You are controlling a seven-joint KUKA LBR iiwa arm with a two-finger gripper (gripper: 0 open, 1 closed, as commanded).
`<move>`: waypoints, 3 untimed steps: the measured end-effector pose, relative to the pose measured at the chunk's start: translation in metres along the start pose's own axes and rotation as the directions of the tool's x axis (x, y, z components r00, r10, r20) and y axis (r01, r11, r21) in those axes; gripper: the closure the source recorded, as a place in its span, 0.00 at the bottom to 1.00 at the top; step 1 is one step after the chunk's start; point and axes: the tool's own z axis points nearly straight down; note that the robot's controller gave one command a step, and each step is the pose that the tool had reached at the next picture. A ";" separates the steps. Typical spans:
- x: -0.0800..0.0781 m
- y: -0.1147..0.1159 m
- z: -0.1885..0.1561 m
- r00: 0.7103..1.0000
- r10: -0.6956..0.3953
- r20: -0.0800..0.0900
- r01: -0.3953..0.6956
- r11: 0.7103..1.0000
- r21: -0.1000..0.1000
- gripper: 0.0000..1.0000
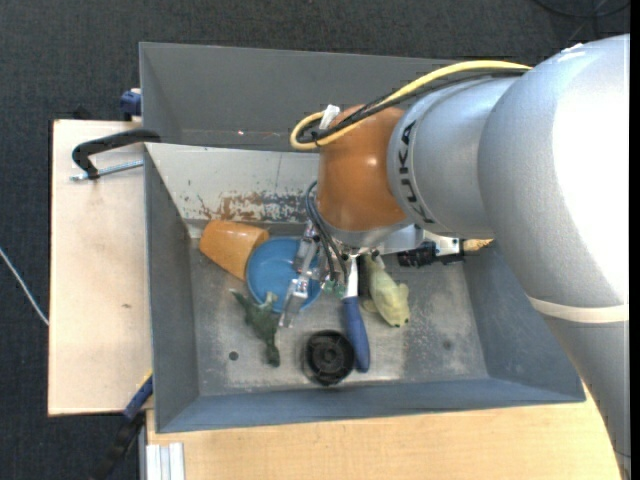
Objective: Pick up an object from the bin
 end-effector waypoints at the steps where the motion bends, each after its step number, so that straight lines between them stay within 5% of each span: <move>1: 0.001 0.002 -0.003 1.000 -0.004 0.002 0.004 1.000 0.002 0.00; 2: 0.001 0.007 -0.006 1.000 -0.006 0.005 0.006 1.000 -0.005 1.00; 3: 0.003 0.010 -0.012 1.000 -0.012 0.005 0.012 1.000 0.000 1.00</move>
Offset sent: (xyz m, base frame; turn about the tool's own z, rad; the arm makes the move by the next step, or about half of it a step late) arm 0.0000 0.0000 0.0000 0.0000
